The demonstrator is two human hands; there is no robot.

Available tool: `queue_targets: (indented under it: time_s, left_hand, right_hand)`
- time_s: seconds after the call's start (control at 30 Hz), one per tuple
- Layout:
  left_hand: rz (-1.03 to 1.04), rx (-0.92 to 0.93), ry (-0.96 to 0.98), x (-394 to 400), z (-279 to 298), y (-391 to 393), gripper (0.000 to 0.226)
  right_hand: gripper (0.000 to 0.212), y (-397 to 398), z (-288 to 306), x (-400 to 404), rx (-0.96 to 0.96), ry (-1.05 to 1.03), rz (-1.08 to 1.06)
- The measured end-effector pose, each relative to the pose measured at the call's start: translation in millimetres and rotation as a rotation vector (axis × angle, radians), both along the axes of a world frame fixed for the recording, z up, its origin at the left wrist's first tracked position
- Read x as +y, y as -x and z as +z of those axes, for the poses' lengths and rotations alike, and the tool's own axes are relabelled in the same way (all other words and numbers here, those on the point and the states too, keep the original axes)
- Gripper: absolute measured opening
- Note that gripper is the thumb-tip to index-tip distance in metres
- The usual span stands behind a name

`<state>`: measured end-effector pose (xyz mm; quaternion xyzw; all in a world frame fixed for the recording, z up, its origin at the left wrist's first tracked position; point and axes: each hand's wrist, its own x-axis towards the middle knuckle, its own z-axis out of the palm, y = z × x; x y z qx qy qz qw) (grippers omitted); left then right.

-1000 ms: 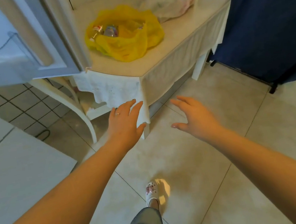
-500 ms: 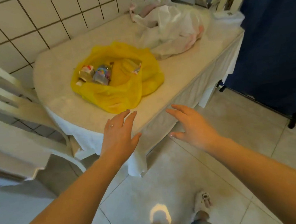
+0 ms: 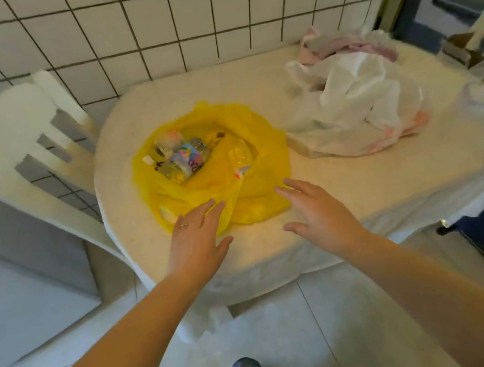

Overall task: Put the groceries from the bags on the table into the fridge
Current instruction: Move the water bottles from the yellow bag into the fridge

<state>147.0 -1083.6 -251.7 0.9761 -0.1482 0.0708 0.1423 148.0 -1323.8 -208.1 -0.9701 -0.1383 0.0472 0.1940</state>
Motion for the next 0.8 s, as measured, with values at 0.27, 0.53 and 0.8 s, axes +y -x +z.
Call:
queue_targets:
  time_s: [0.27,0.53,0.8]
  left_hand:
    - [0.113,-0.015,0.07,2.0,-7.7,-56.9,0.062]
    - [0.15,-0.018,0.098,14.9,-14.5,-121.0,0.067]
    - [0.218,0.036,0.099,29.1,-23.6,-142.3,0.065]
  right_hand:
    - [0.069,-92.6,-8.3,14.8,-0.005,0.051,0.195]
    - [0.065,-170.5,-10.6,43.8,-0.039,0.033,0.274]
    - [0.063,-223.6,-19.4,59.1,0.032,0.134,0.408]
